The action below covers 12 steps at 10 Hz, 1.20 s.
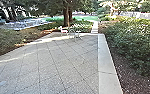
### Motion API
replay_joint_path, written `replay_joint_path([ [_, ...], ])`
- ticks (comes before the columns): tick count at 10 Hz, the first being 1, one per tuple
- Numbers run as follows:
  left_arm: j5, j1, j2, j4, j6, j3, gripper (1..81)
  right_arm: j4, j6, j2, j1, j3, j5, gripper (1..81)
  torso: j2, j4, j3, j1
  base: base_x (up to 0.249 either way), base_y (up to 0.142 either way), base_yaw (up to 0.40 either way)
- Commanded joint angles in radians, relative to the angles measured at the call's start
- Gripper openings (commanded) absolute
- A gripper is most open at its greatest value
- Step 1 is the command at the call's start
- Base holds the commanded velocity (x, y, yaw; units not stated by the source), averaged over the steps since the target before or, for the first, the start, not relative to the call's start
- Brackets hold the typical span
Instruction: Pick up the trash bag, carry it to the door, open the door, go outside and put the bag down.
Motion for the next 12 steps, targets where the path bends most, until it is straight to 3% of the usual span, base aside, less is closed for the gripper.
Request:
replay_joint_path([
  [1, 0.076, -0.135, -0.101, -0.106, -0.006, 0.081, 1.0, -0.002, -0.002, -0.001, 0.017, 0.002, -0.072, 81.1, 0.0, 0.0, -0.083, 0.001, 0.0, 0.0, 0.0],
  [3, 0.096, -0.223, -0.147, -0.166, -0.007, 0.096, 1.0, -0.002, -0.002, 0.012, 0.015, -0.029, -0.072, 81.1, 0.0, 0.0, -0.149, 0.001, 0.0, 0.0, 0.0],
  [4, 0.132, -0.273, -0.172, -0.209, -0.007, 0.096, 1.0, -0.002, -0.002, 0.019, 0.014, -0.041, -0.072, 81.1, 0.001, 0.0, -0.094, 0.001, 0.0, 0.0, 0.0],
  [7, 0.203, -0.407, -0.197, -0.307, -0.007, 0.091, 1.0, 0.001, -0.002, 0.028, 0.014, -0.062, -0.072, 81.1, 0.001, 0.0, -0.132, 0.002, 0.0, 0.0, 0.0],
  [12, 0.349, -0.618, -0.247, -0.413, -0.007, 0.088, 1.0, 0.001, -0.002, 0.054, 0.007, -0.104, -0.072, 81.1, 0.002, 0.0, -0.13, 0.002, 0.0, 0.0, 0.0],
])
